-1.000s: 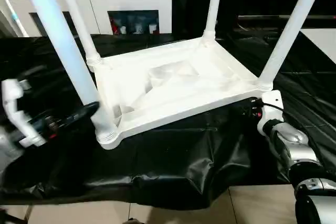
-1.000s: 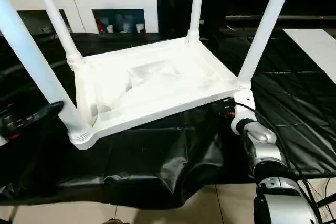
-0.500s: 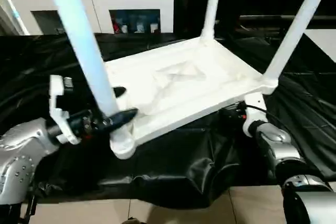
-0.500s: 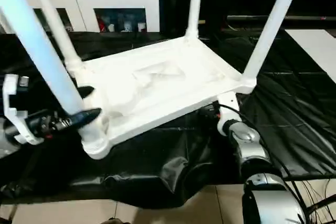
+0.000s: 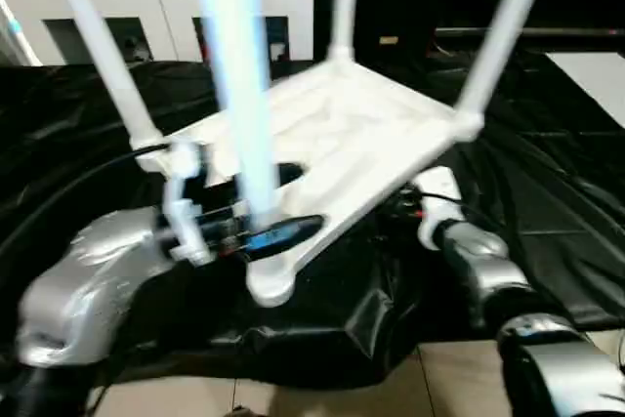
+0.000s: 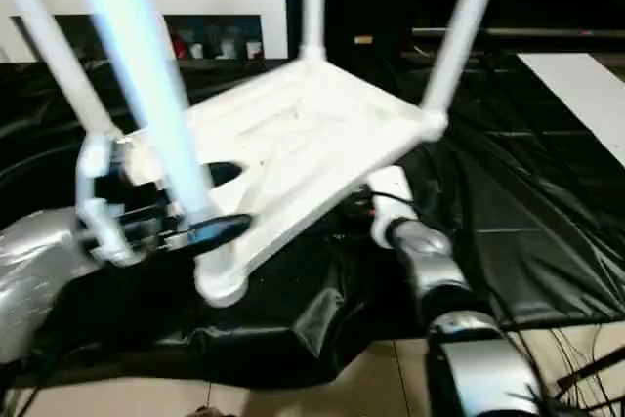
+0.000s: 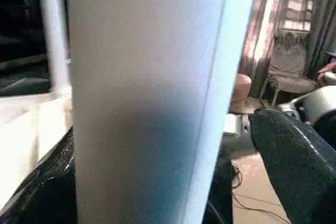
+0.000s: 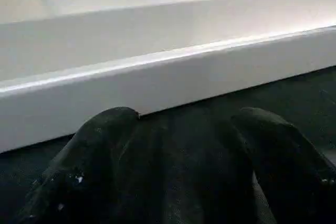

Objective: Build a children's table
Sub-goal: Rotate table base

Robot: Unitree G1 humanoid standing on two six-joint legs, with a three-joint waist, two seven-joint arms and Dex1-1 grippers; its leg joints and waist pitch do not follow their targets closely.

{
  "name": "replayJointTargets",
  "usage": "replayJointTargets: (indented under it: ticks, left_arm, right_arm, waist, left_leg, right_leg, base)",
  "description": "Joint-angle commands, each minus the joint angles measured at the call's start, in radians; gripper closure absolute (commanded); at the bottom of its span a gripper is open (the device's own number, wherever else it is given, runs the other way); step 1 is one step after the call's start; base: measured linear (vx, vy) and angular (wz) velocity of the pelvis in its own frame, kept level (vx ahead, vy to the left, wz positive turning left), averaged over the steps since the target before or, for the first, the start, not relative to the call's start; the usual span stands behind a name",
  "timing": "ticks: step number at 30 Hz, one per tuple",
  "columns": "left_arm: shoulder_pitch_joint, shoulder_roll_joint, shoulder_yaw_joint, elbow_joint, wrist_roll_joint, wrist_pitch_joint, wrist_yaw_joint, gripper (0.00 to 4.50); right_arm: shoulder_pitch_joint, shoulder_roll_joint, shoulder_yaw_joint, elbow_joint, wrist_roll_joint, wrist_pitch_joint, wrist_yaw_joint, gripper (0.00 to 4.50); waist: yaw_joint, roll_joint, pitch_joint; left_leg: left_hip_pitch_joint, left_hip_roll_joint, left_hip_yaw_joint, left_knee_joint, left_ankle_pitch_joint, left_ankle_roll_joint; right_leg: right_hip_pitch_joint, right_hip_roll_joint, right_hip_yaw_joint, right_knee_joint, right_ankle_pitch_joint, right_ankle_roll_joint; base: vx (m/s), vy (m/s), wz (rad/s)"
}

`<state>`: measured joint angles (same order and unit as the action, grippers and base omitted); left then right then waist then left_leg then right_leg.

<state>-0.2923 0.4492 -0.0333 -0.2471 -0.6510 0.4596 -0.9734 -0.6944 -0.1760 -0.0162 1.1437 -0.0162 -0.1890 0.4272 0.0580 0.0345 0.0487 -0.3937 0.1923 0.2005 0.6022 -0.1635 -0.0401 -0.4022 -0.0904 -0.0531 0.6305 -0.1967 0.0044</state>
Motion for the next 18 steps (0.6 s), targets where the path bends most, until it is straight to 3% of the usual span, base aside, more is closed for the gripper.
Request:
replayJointTargets:
  ticks: [1,2,6,12,17,18]
  left_arm:
    - [-0.044,-0.031,-0.040,0.037,0.036,-0.031,0.007,0.09]
    - [-0.062,-0.048,-0.057,0.053,0.046,-0.040,0.006,0.09]
    - [-0.095,-0.092,-0.101,0.077,0.063,-0.052,-0.008,0.09]
    - [-0.135,-0.165,-0.163,0.124,0.107,-0.095,0.004,0.09]
    - [-0.168,-0.214,-0.188,0.180,0.146,-0.139,0.011,0.09]
    - [-0.182,-0.233,-0.196,0.204,0.159,-0.154,0.013,0.09]
  right_arm:
    - [-0.029,0.025,0.021,0.000,-0.014,-0.019,0.036,0.77]
    - [-0.031,0.035,0.027,-0.001,-0.017,-0.021,0.043,0.77]
    - [-0.030,0.058,0.044,0.000,-0.019,-0.029,0.063,0.77]
    - [-0.015,0.090,0.061,-0.010,-0.019,-0.042,0.117,0.77]
    - [-0.006,0.102,0.076,-0.021,-0.019,-0.055,0.167,0.77]
    - [-0.001,0.104,0.083,-0.025,-0.022,-0.059,0.184,0.77]
  waist:
    - [0.005,-0.002,-0.061]
    - [0.007,-0.003,-0.063]
    - [0.005,-0.004,-0.065]
    - [0.000,-0.005,-0.062]
    - [-0.002,-0.007,-0.063]
    - [-0.002,-0.001,-0.064]
  left_leg:
    - [0.024,0.031,-0.017,-0.077,-0.301,-0.023]
    - [0.028,0.032,-0.015,-0.075,-0.295,-0.020]
    - [0.020,0.032,-0.016,-0.074,-0.261,-0.003]
    - [0.021,0.034,-0.016,-0.076,-0.293,-0.001]
    - [0.022,0.034,-0.017,-0.076,-0.292,0.004]
    - [0.019,0.034,-0.019,-0.075,-0.281,0.006]
  right_leg:
    - [0.035,-0.043,0.036,-0.077,-0.230,-0.217]
    - [0.034,-0.042,0.038,-0.077,-0.212,-0.224]
    - [0.042,-0.043,0.035,-0.071,-0.155,-0.244]
    - [0.041,-0.046,0.036,-0.078,-0.209,-0.242]
    - [0.041,-0.045,0.036,-0.079,-0.197,-0.244]
    - [0.044,-0.047,0.036,-0.075,-0.179,-0.250]
  base:
    - [0.000,0.000,0.00]
    - [0.000,0.000,0.00]
    - [0.000,0.000,0.00]
    - [0.000,0.000,0.00]
    - [0.000,0.000,0.00]
    - [0.000,0.000,0.00]
